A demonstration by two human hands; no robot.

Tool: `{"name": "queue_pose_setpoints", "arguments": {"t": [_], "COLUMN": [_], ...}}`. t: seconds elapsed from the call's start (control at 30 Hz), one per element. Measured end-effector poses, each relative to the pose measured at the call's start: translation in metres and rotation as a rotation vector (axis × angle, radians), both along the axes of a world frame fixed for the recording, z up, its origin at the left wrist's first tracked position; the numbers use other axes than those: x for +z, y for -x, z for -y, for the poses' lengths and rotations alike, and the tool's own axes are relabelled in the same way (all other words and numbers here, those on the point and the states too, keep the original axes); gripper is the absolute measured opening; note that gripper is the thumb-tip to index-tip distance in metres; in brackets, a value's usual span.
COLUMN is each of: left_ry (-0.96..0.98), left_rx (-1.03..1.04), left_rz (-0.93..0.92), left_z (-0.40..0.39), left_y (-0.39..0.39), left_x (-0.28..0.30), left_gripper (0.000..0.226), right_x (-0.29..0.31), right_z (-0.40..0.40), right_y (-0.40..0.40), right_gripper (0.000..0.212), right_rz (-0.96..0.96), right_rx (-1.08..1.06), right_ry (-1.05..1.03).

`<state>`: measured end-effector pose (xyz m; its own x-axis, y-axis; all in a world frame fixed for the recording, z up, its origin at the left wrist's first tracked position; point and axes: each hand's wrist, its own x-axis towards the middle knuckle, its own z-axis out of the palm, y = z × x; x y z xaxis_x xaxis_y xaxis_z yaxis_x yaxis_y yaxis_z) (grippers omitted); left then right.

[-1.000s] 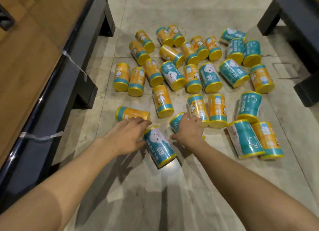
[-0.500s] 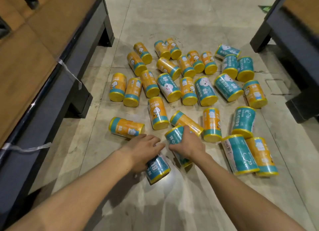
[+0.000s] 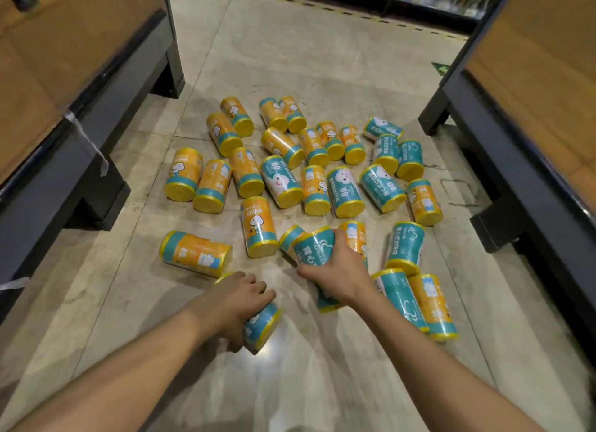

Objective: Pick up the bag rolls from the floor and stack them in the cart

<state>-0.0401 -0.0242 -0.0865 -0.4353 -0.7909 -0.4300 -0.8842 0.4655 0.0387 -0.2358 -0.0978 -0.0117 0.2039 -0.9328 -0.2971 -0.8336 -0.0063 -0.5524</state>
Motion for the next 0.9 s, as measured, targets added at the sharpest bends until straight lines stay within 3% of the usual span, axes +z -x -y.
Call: {"name": "queue_pose_setpoints", "arguments": {"t": [0.13, 0.27, 0.4, 0.5, 0.67, 0.8, 0.9], "left_ry": [-0.003, -0.029, 0.044, 0.027, 0.042, 0.076, 0.127], "left_rx": [0.530, 0.980, 1.188, 1.265, 1.245, 1.179, 1.118], "left_rz": [-0.516, -0.932, -1.297, -1.522, -1.538, -1.573, -1.552], "left_z": [-0.002, 0.011, 0.017, 0.015, 0.004, -0.009, -0.021], "left_y": [-0.007, -0.012, -0.019, -0.018, -0.012, 0.004, 0.020], "left_x": [0.024, 0.062, 0.118, 0.195, 0.370, 0.552, 0.694], "left_gripper": [0.071, 0.073, 0.064, 0.053, 0.064, 0.030, 0.032], "right_x": [0.013, 0.033, 0.074, 0.128, 0.286, 0.470, 0.613], "right_z": [-0.002, -0.001, -0.005, -0.012, -0.022, -0.034, -0.048], "right_y": [0.000, 0.000, -0.002, -0.001, 0.003, 0.012, 0.023], "right_gripper": [0.088, 0.085, 0.083, 0.078, 0.064, 0.065, 0.058], "right_rz": [0.117, 0.224, 0.352, 0.451, 0.644, 0.727, 0.745], "right_rx": [-0.056, -0.102, -0.171, -0.225, -0.279, -0.275, -0.261], "right_ry": [-0.010, 0.008, -0.021, -0.038, -0.060, -0.045, 0.016]}}
